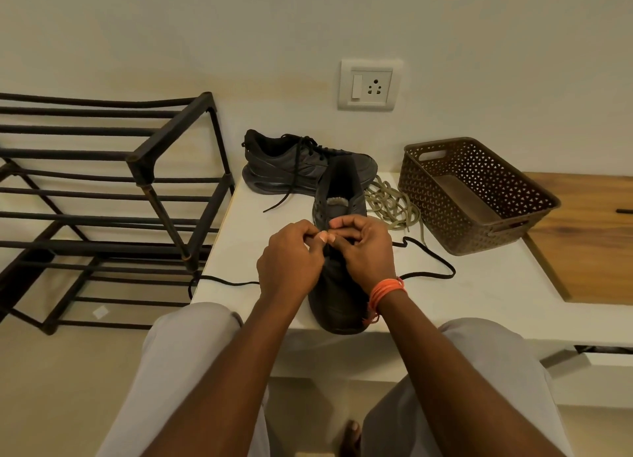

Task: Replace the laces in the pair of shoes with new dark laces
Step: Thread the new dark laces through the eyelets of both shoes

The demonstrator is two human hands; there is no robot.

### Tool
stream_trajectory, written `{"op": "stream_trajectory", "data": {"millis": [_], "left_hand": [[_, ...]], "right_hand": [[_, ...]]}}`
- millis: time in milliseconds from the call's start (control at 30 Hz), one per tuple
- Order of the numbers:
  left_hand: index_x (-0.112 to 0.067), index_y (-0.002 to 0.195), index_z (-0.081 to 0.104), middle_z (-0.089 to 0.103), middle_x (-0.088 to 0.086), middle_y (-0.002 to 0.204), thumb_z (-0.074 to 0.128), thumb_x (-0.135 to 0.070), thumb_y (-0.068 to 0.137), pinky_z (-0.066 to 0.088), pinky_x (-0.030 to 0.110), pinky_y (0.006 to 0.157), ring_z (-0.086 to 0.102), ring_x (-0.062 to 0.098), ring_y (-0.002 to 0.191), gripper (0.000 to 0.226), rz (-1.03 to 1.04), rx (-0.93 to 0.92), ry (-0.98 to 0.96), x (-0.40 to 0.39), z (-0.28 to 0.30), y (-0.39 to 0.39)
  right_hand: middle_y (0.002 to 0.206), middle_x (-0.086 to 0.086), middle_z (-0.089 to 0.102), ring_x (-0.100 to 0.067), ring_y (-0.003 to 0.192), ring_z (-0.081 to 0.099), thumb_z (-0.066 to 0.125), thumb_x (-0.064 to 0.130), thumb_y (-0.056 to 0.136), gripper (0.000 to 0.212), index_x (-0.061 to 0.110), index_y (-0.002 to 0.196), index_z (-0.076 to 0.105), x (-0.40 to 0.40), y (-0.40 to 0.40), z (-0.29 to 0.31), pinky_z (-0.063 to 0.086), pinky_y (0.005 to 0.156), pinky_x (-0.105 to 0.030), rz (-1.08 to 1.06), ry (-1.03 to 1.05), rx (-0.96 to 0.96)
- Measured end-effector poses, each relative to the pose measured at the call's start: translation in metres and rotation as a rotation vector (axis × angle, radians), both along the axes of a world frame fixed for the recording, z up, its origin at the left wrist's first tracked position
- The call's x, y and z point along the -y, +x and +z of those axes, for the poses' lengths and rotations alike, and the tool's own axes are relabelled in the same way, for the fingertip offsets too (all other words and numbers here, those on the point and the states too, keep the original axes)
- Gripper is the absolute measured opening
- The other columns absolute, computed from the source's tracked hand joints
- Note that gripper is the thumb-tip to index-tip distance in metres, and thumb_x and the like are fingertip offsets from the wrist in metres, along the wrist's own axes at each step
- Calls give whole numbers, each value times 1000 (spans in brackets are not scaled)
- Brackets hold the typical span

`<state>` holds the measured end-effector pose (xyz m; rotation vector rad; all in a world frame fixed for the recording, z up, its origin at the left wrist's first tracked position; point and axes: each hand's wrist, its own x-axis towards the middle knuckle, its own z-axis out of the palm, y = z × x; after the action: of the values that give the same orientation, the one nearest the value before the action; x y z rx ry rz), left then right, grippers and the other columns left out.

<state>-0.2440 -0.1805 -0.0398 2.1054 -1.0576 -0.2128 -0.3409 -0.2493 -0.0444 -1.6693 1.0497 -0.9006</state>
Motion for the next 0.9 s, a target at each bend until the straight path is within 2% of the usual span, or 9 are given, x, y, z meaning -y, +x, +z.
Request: {"op": "stream_trajectory", "data": {"millis": [133, 267, 367, 467, 500, 600, 733, 800, 900], "left_hand": [[-24, 91, 61, 62, -8, 87, 59, -37, 94, 40, 22, 58, 58, 11, 75, 13, 30, 0, -56, 5, 2, 1], [-24, 92, 54, 56, -9, 87, 56, -35, 96, 42, 23, 62, 56, 11, 77, 11, -2, -50, -25, 9, -2, 3], [-25, 96, 52, 56, -8, 90, 53, -35, 97, 45, 28, 66, 56, 12, 81, 11, -44, -79, -14, 9, -6, 3], [-24, 98, 52, 58, -5, 94, 50, -32, 98, 44, 27, 66, 55, 12, 82, 8, -78, -63, 4, 11, -7, 4], [-24, 97, 51, 58, -5, 95, 49, -31, 99, 44, 26, 65, 54, 11, 81, 7, -83, -62, 7, 12, -7, 4], [-24, 96, 51, 58, -4, 95, 48, -27, 99, 43, 24, 64, 54, 11, 80, 5, -69, -81, -2, 13, -7, 3], [-22, 97, 48, 56, -3, 94, 47, -24, 100, 48, 29, 70, 54, 13, 78, 4, -59, -80, 22, 14, -7, 2], [-20, 98, 47, 55, -1, 95, 46, -22, 99, 48, 31, 72, 53, 14, 79, 2, -55, -99, 24, 15, -7, 1], [-18, 98, 44, 52, 0, 94, 47, -19, 99, 45, 29, 71, 52, 16, 80, 3, -34, -122, 16, 16, -7, 0]], "right_hand": [[103, -1, 72, -11, 98, 68, 66, 5, 88, 30, 15, 115, 64, -2, -2, 2, 53, 96, -37, 55, -1, -88], [111, -2, 70, -12, 106, 65, 64, 0, 87, 41, 15, 125, 58, -4, -4, 4, 51, 100, -37, 79, -1, -80], [116, -4, 68, -11, 111, 62, 57, -5, 89, 51, 16, 135, 50, -5, -5, 6, 48, 100, -27, 109, 42, -56], [124, -3, 65, -6, 113, 57, 53, -6, 91, 54, 17, 140, 45, -4, -8, 6, 44, 89, -7, 164, 52, -96], [126, -3, 64, -6, 114, 56, 53, -6, 92, 53, 17, 139, 46, -3, -8, 6, 43, 89, -7, 170, 38, -105], [126, -1, 64, -13, 118, 58, 60, -2, 88, 48, 19, 131, 56, -1, -6, 5, 46, 103, -27, 100, -125, -169], [124, -8, 56, -24, 113, 52, 74, 12, 77, 26, 18, 102, 71, -3, -4, 3, 51, 91, -39, -58, -591, -361], [134, -9, 43, -30, 125, 38, 77, 23, 75, 18, 21, 92, 71, 0, -7, 4, 41, 98, -43, -121, -572, -429], [155, -4, 20, -32, 141, 11, 72, 33, 82, 12, 26, 92, 74, 6, -9, 2, 21, 111, -49, -37, -416, -544]]}}
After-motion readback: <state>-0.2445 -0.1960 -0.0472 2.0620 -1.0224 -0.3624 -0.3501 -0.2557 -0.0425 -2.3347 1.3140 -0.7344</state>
